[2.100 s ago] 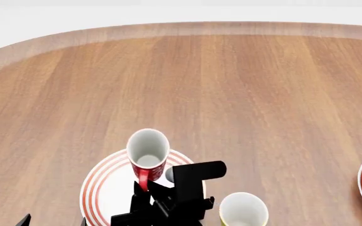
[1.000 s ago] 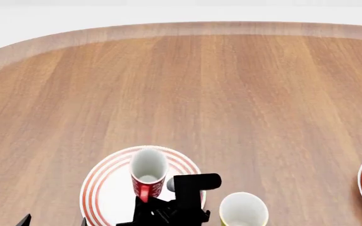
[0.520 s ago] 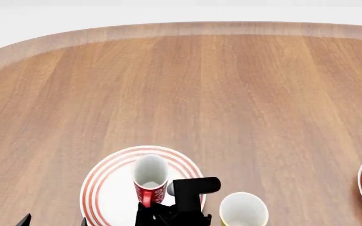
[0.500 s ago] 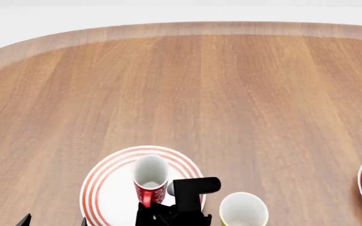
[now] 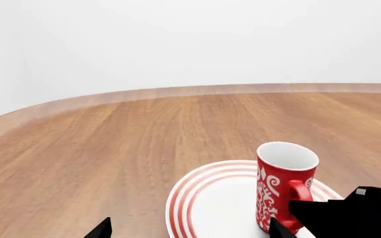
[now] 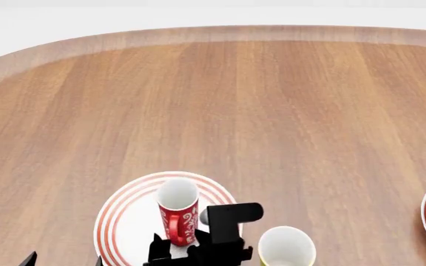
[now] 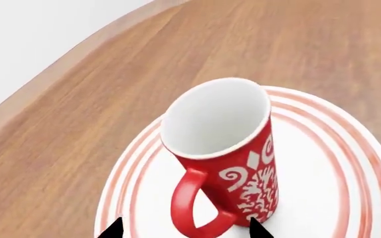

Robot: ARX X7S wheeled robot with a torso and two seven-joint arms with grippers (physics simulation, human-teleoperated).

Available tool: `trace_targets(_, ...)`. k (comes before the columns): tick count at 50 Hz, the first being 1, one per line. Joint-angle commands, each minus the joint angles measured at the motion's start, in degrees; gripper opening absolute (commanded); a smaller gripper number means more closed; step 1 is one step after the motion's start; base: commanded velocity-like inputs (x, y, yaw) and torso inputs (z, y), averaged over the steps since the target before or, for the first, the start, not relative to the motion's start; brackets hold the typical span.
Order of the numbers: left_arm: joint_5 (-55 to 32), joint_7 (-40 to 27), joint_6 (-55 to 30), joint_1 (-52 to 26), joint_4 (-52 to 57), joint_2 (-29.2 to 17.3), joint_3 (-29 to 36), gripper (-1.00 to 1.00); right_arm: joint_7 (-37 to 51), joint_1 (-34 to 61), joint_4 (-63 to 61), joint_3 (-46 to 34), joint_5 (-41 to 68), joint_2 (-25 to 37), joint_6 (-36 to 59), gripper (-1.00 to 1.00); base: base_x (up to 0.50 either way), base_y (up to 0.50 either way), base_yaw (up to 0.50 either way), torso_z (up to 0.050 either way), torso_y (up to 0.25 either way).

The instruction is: Put the red mug on the left plate.

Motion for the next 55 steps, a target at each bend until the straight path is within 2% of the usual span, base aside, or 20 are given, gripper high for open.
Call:
trace_targets(1,-0.1,-0.2,0.0,0.0,0.2,-0.2,0.1,1.0,3.7,-0.1,-8.0,-1.9,2.0,4.3,-2.0,1.0,0.0,0.0,0.0,0.0,0.0)
trace_targets(6,-0.2,-0.3,0.0,0.0,0.3,-0.3,0.1,1.0,9.3,-1.1,-19.4,-1.7,1.3,10.0,-3.9,1.0,0.0,0.0,0.0,0.0,0.0)
trace_targets(21,-1.7,-0.5,-0.6,0.4,2.2,-0.8,-0.3,1.0,20.0,-2.1,-40.7,-2.1,-3.0,20.2,-8.4,1.0,0.0,0.0,0.0,0.0,0.0)
trace_targets(31,-2.6,-1.9,-3.2,1.5,8.4,-2.3,-0.5,1.0,26.8,-1.7,-55.3,-2.1,-6.9,26.9,-10.9,1.0,0.0,0.0,0.0,0.0,0.0)
trace_targets(55,-3.4,-6.2,-10.8,3.6,24.7,-6.1,-0.5,1.0,35.9,-0.7,-73.8,-1.0,-13.7,35.0,-14.0,1.0,0.0,0.0,0.0,0.0,0.0)
